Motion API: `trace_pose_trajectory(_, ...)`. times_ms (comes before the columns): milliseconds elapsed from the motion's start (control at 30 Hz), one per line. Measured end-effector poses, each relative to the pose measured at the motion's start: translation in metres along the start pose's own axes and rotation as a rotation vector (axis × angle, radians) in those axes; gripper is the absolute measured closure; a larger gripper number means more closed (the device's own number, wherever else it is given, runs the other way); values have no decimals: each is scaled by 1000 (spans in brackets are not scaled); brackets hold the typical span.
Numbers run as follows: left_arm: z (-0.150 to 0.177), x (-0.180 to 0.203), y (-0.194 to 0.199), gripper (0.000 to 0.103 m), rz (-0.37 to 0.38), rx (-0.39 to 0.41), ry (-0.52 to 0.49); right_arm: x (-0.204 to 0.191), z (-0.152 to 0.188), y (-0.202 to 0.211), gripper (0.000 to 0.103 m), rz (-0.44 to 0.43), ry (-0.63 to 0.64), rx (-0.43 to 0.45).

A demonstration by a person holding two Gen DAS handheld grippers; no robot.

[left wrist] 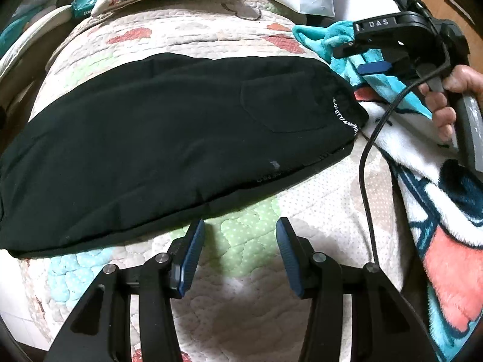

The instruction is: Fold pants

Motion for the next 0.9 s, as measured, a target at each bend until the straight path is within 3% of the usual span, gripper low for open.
trace_pose_trajectory(200, 0, 1, -1, 55, -4, 0, -1, -8, -8, -18, 43, -305, -151, 59)
trace_pose_trajectory(367, -1, 2, 2, 55, 6, 8, -5, 5, -10, -33, 41, -332, -250, 62)
trace_pose_trajectory(467, -2, 3, 3, 55, 6, 16, -11, 2, -11, -40, 39, -351, -242, 56)
trace_pose_trajectory(533, -2, 1, 2, 55, 4, 13, -6, 10, -11, -48, 39, -272, -224, 13)
trace_pose_trajectory(600, -2, 0, 1, 55, -1, 12, -1, 33, -4, -53, 39, -14, -212, -45)
trace_pose_trajectory(667, -2, -2, 3, 55, 2, 14, 6, 34, -4, -45, 38, -2, -234, 6)
trace_pose_trajectory(700, -3, -2, 3, 55, 5, 16, 9, 30, -6, -38, 38, -16, -237, 39)
trace_pose_trajectory(800, -4, -1, 4, 55, 7, 24, 7, -11, -23, -22, 38, -206, -161, 136)
trace_pose_trajectory(867, -4, -2, 4, 55, 5, 25, 7, -38, -28, -31, 38, -348, -127, 111)
trace_pose_trajectory(900, -4, -2, 4, 55, 1, 27, 7, -44, -27, -39, 38, -376, -123, 85)
Point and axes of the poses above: each gripper's, at about its wrist camera, not at the fingertips, and y roughly against the way its jaws point, x to its right, z to its underside, the point moved 6 cm from there along -y, roughly the way its jaws point, and after that the axes turned 14 degrees about y, right-handed, at the moved point
